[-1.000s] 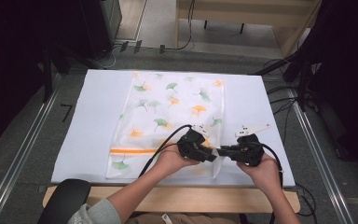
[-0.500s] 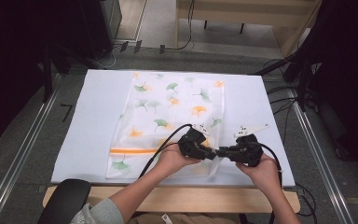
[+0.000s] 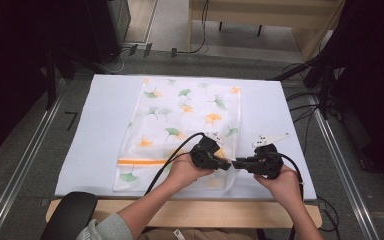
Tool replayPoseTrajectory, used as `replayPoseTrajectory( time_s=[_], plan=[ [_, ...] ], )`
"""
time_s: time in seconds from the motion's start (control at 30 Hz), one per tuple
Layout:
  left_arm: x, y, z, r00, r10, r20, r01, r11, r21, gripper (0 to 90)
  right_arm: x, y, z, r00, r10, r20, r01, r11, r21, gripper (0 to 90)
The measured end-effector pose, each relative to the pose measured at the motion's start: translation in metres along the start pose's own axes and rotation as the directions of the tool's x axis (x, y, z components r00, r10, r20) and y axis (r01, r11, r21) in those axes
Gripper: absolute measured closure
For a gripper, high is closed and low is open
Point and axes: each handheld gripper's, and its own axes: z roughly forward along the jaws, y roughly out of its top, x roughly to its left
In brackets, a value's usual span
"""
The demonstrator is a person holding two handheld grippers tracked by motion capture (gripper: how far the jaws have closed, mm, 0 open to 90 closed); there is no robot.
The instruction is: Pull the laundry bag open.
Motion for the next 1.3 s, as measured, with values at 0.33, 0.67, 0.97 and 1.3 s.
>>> replayPoseTrajectory(
  time_s=[0.33, 0.67, 0.97, 1.3],
  plan=[
    [0.002, -0.002, 0.000, 1.0000, -0.006, -0.001, 0.006, 0.9999, 0.015, 90.0, 0.002, 0.000, 0.001, 1.0000, -0.003, 0.003, 0.003, 1.000, 0.014, 84.7],
    [0.012, -0.006, -0.004, 0.9975, -0.070, -0.009, 0.070, 0.9971, 0.029, 90.0, 0.002, -0.001, 0.000, 1.0000, 0.000, 0.007, 0.000, 1.000, 0.012, 84.8],
    [0.021, -0.012, -0.014, 0.9958, -0.086, -0.032, 0.087, 0.9954, 0.039, 90.0, 0.000, -0.002, -0.003, 0.9999, 0.000, 0.012, 0.000, 1.000, 0.005, 84.6],
    [0.016, -0.012, -0.014, 0.9972, -0.064, -0.038, 0.066, 0.9965, 0.051, 90.0, -0.001, -0.003, -0.003, 0.9997, 0.003, 0.023, -0.004, 1.000, 0.011, 84.5]
  ],
)
